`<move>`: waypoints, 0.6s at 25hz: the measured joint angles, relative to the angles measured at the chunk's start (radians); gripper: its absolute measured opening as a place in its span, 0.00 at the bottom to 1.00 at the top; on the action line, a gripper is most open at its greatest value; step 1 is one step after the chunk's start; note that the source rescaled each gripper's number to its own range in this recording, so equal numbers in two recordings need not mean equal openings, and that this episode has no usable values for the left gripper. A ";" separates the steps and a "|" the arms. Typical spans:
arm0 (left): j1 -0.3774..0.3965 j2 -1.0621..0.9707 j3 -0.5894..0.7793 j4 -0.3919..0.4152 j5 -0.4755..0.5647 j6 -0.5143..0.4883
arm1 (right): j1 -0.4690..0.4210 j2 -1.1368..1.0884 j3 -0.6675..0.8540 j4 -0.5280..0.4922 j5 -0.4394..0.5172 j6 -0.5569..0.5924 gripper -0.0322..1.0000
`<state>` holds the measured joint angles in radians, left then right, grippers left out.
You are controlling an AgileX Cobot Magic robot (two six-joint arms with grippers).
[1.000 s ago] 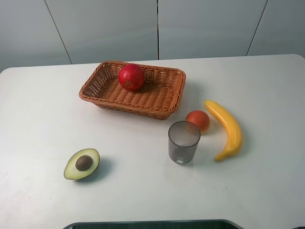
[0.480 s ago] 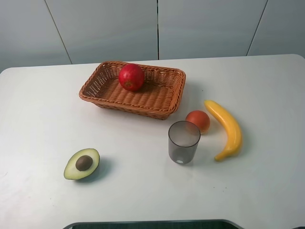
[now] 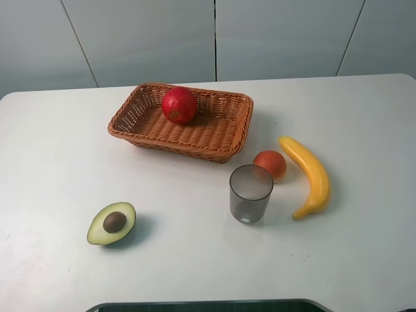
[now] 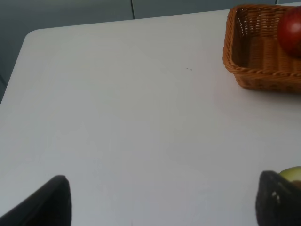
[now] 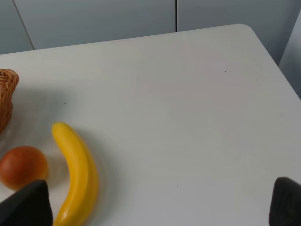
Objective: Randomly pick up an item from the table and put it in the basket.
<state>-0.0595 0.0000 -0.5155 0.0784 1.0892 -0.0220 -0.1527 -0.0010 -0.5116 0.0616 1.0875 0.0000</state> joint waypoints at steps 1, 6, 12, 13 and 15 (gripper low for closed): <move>0.000 0.000 0.000 0.000 0.000 0.000 | 0.000 0.000 0.000 0.000 0.000 0.000 0.99; 0.000 0.000 0.000 0.000 0.000 0.000 | 0.000 0.000 0.000 0.000 0.000 0.000 0.99; 0.000 0.000 0.000 0.000 0.000 0.000 | 0.000 0.000 0.000 0.000 0.000 0.000 0.99; 0.000 0.000 0.000 0.000 0.000 0.000 | 0.000 0.000 0.000 0.000 0.000 0.000 0.99; 0.000 0.000 0.000 0.000 0.000 0.000 | 0.000 0.000 0.000 0.000 0.000 0.000 0.99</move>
<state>-0.0595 0.0000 -0.5155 0.0784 1.0892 -0.0220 -0.1527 -0.0010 -0.5116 0.0616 1.0875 0.0000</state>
